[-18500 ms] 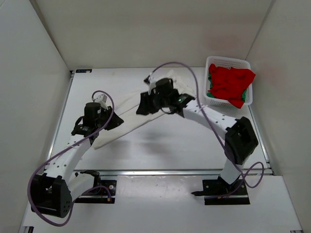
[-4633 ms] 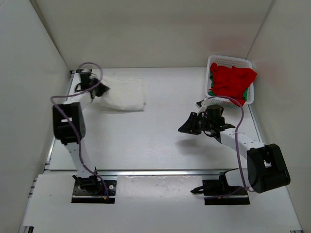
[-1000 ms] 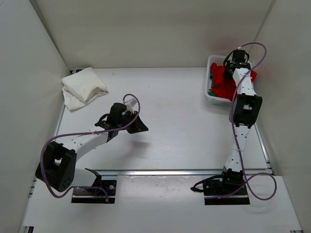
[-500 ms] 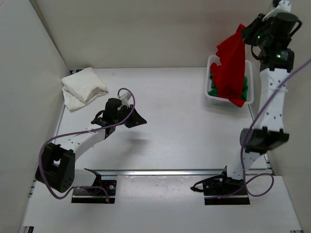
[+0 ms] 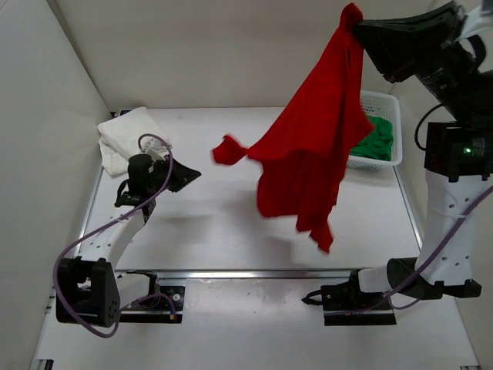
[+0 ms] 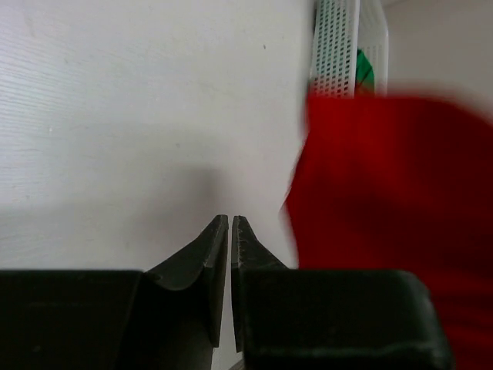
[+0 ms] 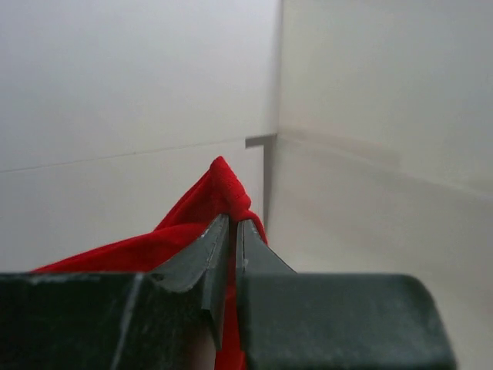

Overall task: Fold and stack the t-shirts
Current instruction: Move the tshirt to the center of the board, then flatten out the tshirt

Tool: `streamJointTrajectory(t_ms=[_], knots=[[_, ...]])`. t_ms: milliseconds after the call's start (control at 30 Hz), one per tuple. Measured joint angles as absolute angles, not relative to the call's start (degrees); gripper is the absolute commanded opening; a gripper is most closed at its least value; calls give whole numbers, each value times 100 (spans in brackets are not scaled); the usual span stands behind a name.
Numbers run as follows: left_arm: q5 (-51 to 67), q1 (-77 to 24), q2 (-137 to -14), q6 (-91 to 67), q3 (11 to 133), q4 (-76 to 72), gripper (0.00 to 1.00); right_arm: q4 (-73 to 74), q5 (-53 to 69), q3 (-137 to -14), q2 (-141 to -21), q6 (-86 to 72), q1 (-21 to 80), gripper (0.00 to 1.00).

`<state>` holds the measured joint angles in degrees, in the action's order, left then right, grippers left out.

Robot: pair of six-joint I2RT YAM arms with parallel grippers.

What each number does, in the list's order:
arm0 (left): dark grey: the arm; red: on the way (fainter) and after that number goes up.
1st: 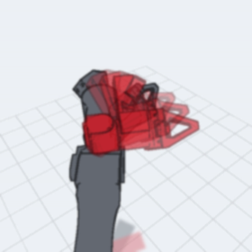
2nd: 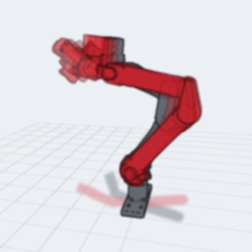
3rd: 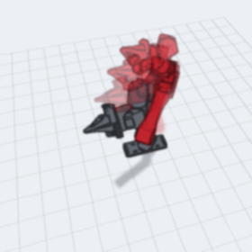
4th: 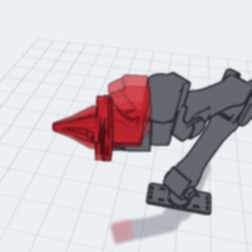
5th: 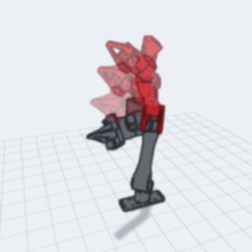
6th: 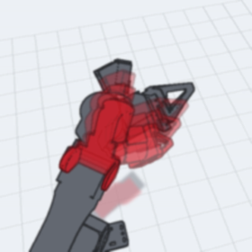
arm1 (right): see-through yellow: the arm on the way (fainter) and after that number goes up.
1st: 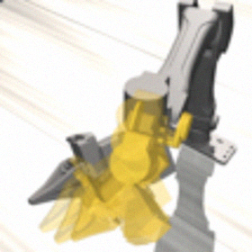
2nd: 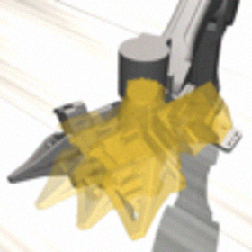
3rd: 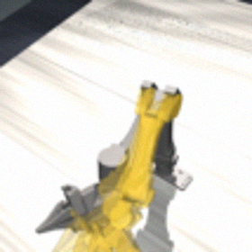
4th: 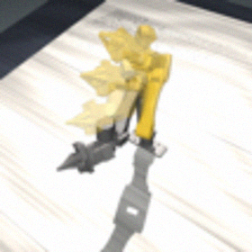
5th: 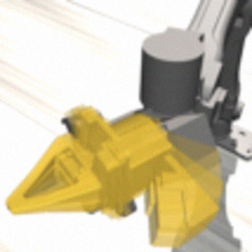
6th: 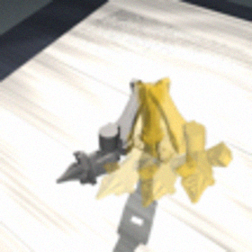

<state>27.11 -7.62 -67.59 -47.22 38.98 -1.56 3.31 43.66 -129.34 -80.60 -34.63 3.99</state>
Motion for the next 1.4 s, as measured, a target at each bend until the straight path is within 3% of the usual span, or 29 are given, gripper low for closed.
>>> streamJointTrajectory(t_ms=[167,267,333,433,533,600,667,700,733,767,800,833,900,1000,1100,1233,1400], knots=[[2705,-451,-6462,-4740,3802,-113,19,-617,4967,-10855,-7944,-4077,261,0],[2534,-491,-6361,-4593,3804,95,20,-705,5288,-9894,-8490,-4169,460,0],[2283,-598,-6257,-4451,3826,314,21,-207,5317,-10311,-9529,-3957,722,0],[1914,-797,-6106,-4206,3955,615,26,858,4746,-12433,-11937,-3428,1269,0],[1516,-1024,-6117,-3909,4257,871,31,1669,4386,-12923,-13150,-3253,1824,31],[1181,-1278,-6211,-3664,4512,1041,35,2233,4178,-13246,-13664,-3072,2108,65],[779,-1658,-6405,-3406,4777,1219,40,2792,3981,-13244,-13668,-2792,2316,69],[628,-1855,-6543,-3297,4908,1297,43,2985,3879,-13244,-13552,-2613,2364,67],[464,-2032,-6700,-3201,5048,1367,46,3170,3776,-13244,-13395,-2443,2368,57],[318,-2226,-6888,-3120,5196,1422,47,3330,3671,-13211,-13168,-2281,2331,39],[187,-2383,-7102,-3046,5356,1474,49,3382,3557,-13004,-12829,-2137,2250,29],[99,-2512,-7352,-2985,5535,1507,49,3376,3450,-12589,-12350,-2062,2141,14],[-10,-2685,-7852,-2886,5872,1527,49,2821,3291,-11109,-11080,-2038,1900,1],[-198,-2808,-8864,-2703,6547,1601,39,1802,2995,-8169,-8801,-2239,1535,0],[-360,-2886,-10053,-2429,7402,1822,38,1103,2985,-6233,-7605,-2508,1566,2],[-871,-3089,-11321,-1887,8141,2049,44,548,2980,-4032,-7024,-2886,1686,16],[-1393,-3326,-11963,-1216,8532,2279,44,355,2991,-2388,-6423,-3336,1688,35]])
